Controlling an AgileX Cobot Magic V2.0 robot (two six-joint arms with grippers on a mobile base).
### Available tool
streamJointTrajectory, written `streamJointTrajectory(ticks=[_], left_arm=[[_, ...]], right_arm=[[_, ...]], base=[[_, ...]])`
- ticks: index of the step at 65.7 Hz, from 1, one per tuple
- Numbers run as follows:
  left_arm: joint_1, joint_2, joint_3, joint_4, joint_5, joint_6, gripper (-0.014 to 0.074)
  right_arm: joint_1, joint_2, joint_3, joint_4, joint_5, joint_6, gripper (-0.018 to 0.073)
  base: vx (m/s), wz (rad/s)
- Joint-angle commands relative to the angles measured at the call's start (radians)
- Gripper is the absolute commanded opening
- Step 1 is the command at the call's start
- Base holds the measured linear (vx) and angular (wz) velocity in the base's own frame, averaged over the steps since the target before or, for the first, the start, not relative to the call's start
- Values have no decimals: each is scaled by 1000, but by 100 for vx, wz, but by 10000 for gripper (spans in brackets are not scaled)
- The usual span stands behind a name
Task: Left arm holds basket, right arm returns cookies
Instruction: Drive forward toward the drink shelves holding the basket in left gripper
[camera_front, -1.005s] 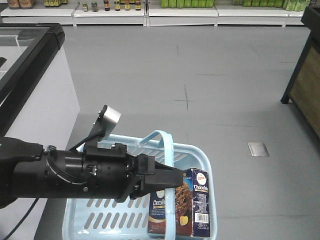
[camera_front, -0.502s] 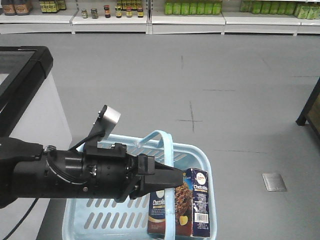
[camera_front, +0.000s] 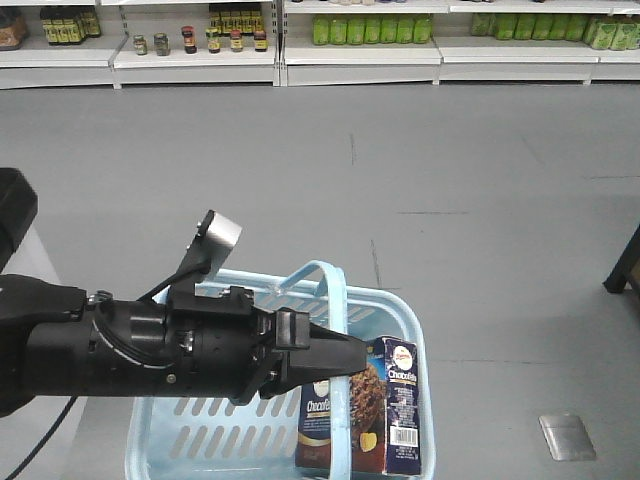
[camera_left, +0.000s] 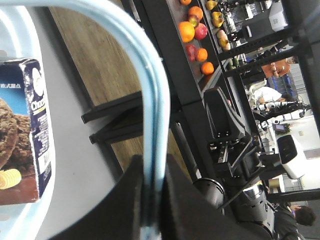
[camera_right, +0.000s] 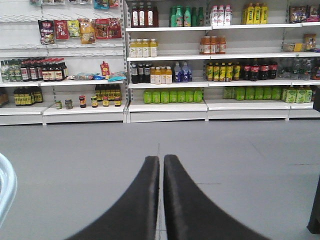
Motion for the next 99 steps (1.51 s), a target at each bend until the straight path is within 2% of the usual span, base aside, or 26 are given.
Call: streamJointTrajectory(ticks=[1,99], left_arm=[[1,-41,-38,-102,43,9,-3],[1,-41,-38,-104,43,9,-3]], right_arm=[[-2,-12,17,-9,-70,-7,-11],[-2,-12,17,-9,-70,-7,-11]], base=[[49,-6],[51,-1]])
